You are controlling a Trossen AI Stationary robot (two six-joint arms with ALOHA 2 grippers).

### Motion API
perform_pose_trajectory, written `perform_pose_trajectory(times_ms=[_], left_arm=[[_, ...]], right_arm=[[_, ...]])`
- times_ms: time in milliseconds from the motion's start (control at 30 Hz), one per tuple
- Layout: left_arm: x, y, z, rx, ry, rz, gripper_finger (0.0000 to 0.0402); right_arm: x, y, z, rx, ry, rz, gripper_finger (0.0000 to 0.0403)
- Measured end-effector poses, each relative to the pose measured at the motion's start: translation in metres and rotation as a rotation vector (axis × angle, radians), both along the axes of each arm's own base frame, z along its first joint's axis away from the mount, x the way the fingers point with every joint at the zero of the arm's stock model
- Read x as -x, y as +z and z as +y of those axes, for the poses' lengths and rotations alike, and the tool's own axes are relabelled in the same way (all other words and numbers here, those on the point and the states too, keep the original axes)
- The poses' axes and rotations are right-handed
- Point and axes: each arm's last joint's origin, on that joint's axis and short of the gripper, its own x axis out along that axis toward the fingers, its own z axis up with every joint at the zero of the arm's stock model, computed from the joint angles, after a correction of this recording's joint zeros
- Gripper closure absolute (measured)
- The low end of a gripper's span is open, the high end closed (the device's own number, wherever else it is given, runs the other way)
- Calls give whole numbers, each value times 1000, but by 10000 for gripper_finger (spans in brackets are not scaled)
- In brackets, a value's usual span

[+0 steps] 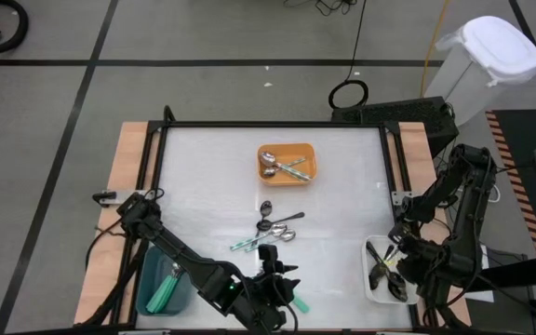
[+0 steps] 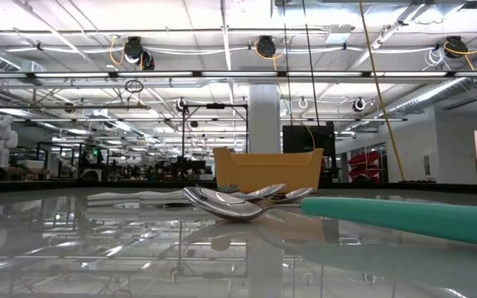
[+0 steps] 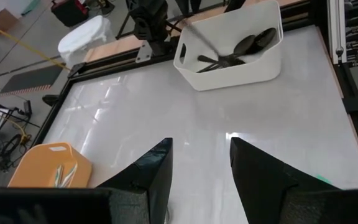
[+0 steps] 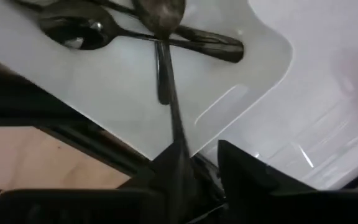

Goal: Sort silverware by color (type)
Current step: Put the black spoon into the white bin

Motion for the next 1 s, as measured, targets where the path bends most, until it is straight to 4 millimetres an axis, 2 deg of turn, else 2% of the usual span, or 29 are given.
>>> perform_pose_trajectory(times_ms=[233,433,533,667,1000], left_arm=[[0,0,0,1,1,0,240],[0,0,0,2,2,-1,240],[0,0,0,2,2,-1,240],[0,0,0,3,2,-1,240],[0,0,1,5,5,-1,240]], right_arm=[[-1,0,-1,5,-51,-34,240],[-1,3,0,-10,-169,-68,228],[-1,2,-1,-11,-216,-81,243],[0,-10,-5,34,-275,-23,275],[5,-38,-13,79,-248,74,395]])
